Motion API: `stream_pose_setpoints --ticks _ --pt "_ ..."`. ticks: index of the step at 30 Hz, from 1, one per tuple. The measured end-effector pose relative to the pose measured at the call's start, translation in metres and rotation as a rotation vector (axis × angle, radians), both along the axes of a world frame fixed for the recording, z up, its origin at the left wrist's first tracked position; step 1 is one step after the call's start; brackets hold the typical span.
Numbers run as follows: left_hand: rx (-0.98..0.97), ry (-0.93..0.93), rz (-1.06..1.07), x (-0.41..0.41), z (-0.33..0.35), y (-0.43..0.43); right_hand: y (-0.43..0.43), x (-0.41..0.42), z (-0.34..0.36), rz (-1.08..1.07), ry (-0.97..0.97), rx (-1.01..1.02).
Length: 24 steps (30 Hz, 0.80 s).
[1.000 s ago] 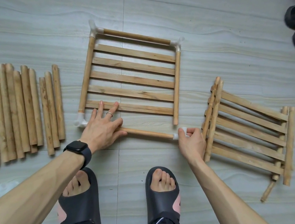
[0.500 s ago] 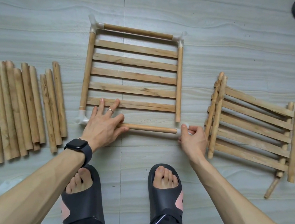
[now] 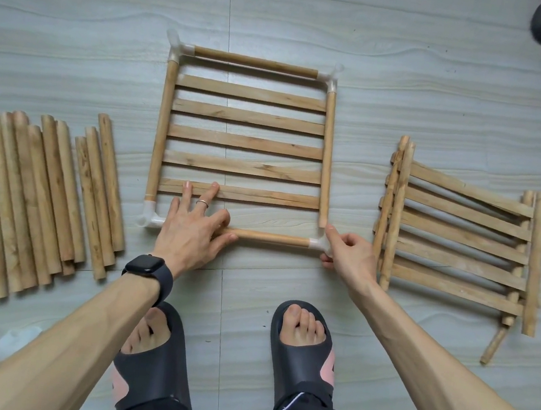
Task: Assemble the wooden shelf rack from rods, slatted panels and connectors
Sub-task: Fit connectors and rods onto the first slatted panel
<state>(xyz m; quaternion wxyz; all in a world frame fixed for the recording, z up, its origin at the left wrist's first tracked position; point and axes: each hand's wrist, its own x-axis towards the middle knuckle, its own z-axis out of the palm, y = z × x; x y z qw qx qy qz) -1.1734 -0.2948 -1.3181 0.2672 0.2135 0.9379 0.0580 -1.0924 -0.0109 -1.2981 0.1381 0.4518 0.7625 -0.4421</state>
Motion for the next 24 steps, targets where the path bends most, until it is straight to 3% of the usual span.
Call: stream_pose_setpoints --ticks 3,6,12,18,24 --pt "0.068 0.011 0.14 -0.009 0.006 0.009 0.004 0.006 -0.004 0.071 -0.028 -0.067" --pt "0.052 0.123 0.119 -0.02 0.009 0.011 0.001 0.005 -0.005 -0.177 -0.006 -0.424" --pt "-0.039 0.188 0.043 -0.026 0.009 0.014 0.006 -0.005 -0.002 -0.35 -0.014 -0.805" --pt "-0.144 0.204 0.027 -0.035 0.017 0.027 -0.014 -0.023 0.002 -0.611 0.012 -0.797" --pt "-0.117 0.231 0.01 -0.039 0.022 0.031 -0.016 -0.022 0.006 -0.651 0.023 -0.848"
